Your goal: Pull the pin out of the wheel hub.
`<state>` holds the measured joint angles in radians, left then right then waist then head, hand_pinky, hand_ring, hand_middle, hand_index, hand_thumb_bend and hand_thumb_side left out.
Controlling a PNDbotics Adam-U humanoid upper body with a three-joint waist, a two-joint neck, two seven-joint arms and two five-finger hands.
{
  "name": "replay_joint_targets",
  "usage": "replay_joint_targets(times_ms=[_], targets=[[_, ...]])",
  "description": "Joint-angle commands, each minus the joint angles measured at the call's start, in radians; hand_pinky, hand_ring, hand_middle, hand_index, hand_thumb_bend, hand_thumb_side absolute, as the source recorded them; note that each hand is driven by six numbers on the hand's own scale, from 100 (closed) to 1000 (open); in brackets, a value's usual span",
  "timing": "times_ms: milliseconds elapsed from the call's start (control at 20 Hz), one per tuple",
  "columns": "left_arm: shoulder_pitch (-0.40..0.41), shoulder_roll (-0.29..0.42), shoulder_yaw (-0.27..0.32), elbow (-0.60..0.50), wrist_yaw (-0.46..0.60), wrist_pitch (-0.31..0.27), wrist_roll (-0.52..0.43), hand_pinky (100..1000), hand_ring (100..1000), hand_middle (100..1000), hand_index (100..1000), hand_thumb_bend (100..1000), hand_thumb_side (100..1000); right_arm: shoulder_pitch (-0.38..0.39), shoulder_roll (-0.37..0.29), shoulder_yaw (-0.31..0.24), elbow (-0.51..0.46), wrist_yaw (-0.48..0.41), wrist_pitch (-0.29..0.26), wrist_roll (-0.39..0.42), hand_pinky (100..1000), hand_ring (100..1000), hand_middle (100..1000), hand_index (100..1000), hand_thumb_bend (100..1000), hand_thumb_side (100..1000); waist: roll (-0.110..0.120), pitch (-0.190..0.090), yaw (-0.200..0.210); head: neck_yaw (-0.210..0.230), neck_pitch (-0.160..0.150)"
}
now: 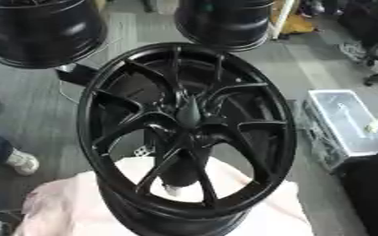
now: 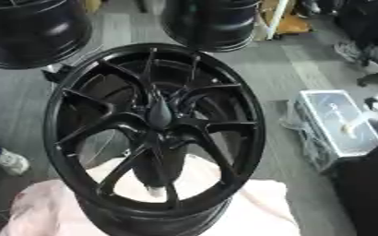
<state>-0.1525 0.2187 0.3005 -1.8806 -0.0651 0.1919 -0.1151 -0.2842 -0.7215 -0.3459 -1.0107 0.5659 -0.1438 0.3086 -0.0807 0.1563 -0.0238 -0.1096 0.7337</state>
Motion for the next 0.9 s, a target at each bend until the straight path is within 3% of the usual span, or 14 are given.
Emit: replay_joint_targets(times_ms=[50,200,600,750,900], targets=[[-0.014,0.006,0.009,-0.014,0.0,-0.002,0.003,774,680,657,723,362,663,0.021,0.038,-0.058,0.003,-0.034,0.02,-0.12,855,871,922,956,305,544,0.003,-0.007,0.001,0.002,-0.015],[-0.015,0.005,0.01,-0.014,0.001,-0.003,0.004,773,679,656,722,363,661,0.041,0.079,-0.064,-0.023,-0.069,0.023,-0.201,842,851,905,954,281,556,0.005,-0.007,0.003,0.0,-0.014],[-0.014,0.001,0.01,-0.016,0.003,0.001,0.005,773,678,655,722,366,661,0.043,0.14,-0.044,-0.165,-0.076,-0.006,-0.241,767,765,834,932,222,491,0.001,-0.01,0.007,0.0,-0.015],[-0.015,-0.003,0.009,-0.017,0.003,0.003,0.004,772,678,654,721,367,660,0.05,0.201,-0.011,-0.256,-0.159,-0.047,-0.258,736,729,803,914,188,465,0.0,-0.009,0.009,0.001,-0.016],[-0.016,-0.006,0.008,-0.018,0.004,0.004,0.003,772,678,654,721,368,660,0.059,0.269,0.032,-0.327,-0.298,-0.077,-0.289,678,650,742,874,148,451,0.002,-0.007,0.011,-0.001,-0.017]])
